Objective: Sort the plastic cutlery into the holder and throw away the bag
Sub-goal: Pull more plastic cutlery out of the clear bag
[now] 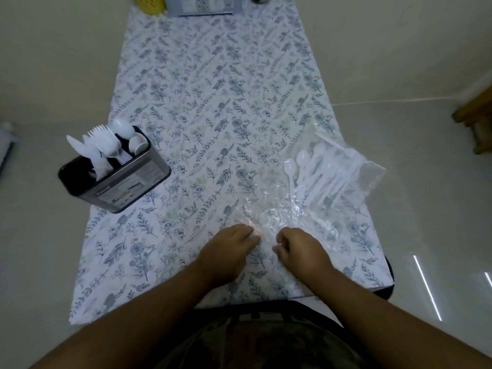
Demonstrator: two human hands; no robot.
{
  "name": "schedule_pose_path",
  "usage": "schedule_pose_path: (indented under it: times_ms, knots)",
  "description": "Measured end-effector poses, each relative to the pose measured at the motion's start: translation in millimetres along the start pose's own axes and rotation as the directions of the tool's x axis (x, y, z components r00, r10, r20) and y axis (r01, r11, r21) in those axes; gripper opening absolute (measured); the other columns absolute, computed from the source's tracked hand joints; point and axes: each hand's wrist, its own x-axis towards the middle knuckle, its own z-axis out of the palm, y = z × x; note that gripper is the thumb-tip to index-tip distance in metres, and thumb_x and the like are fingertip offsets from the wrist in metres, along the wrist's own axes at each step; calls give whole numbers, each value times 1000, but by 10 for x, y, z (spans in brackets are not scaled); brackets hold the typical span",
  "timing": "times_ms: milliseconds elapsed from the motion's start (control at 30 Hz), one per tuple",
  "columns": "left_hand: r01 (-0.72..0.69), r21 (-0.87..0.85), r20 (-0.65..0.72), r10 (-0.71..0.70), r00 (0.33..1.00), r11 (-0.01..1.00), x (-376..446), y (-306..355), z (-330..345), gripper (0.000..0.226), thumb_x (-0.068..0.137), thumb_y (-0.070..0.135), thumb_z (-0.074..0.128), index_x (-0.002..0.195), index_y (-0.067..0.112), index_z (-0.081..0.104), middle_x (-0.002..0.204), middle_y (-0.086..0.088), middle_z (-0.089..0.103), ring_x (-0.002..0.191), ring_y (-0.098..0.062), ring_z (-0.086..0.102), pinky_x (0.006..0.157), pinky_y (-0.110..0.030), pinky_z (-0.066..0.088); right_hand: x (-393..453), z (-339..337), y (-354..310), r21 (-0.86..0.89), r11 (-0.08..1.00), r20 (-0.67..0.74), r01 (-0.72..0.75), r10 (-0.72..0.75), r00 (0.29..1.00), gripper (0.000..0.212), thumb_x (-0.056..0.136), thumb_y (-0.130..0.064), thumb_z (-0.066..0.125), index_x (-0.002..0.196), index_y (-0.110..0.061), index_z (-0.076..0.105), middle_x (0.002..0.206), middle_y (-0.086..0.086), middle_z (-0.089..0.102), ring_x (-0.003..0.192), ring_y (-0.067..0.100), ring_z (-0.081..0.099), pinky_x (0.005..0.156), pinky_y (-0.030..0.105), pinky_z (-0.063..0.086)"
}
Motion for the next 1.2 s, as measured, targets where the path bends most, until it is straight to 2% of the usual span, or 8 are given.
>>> schedule_pose_path:
  times_ms: [133,233,433,667,833,967,1067,1200]
  knots:
    - [112,2,-6,-112,994,994,-79,136,83,61,77,11,65,137,11,55,139,-19,54,129,-35,50,105,-49,48,80,-69,-29,87,993,7,-73,73,997,14,95,-23,58,87,-18,69,80,-2,71,75,19,66,70,36,56]
    - [64,33,-9,-64,998,997,-46,188,53,63,76,18,63,138,11,54,139,-17,53,129,-33,49,108,-44,43,97,-106,-65,81,992,31,-97,94,995,13,96,-23,58,90,-18,68,80,0,72,75,19,67,71,37,57]
    - [-51,51,24,49,998,997,47,307,96,57,74,23,63,129,8,59,130,-16,57,123,-32,51,104,-46,47,78,-169,-113,68,997,15,-42,41,999,11,96,-21,60,91,-18,70,82,0,72,75,18,66,74,37,57]
    - [-17,124,71,8,997,992,74,363,101,58,78,32,56,131,8,55,129,-16,58,134,-37,44,115,-50,34,33,-337,-153,144,989,-247,-26,61,967,10,93,-15,62,85,-12,66,72,-1,67,66,15,62,64,34,52]
    - [-28,188,109,8,994,982,115,419,124,74,79,45,60,146,19,45,128,-20,59,133,-45,44,112,-57,33,7,-352,-207,70,997,-104,-23,30,994,10,92,-18,65,85,-16,71,74,-4,69,69,13,64,69,34,55]
    - [-17,196,152,-13,988,980,62,360,105,72,87,51,48,152,23,32,143,-22,46,141,-47,30,116,-59,21,6,-601,-233,166,985,-273,-49,94,957,11,86,-17,70,75,-19,67,66,-6,66,63,11,63,61,31,53]
    - [-34,218,185,-7,983,975,90,378,18,69,90,52,44,153,25,31,148,-23,40,144,-46,24,118,-56,17,16,-792,-263,228,972,-366,-59,142,920,9,84,-14,69,77,-19,66,65,-4,65,62,14,62,60,29,51]
    - [-9,170,190,-24,982,985,131,352,-28,65,89,56,43,150,34,35,158,-21,29,148,-49,12,118,-58,11,-5,-775,-323,150,987,-227,-59,93,969,7,90,-17,67,96,-20,70,65,-7,65,63,11,63,65,32,56]
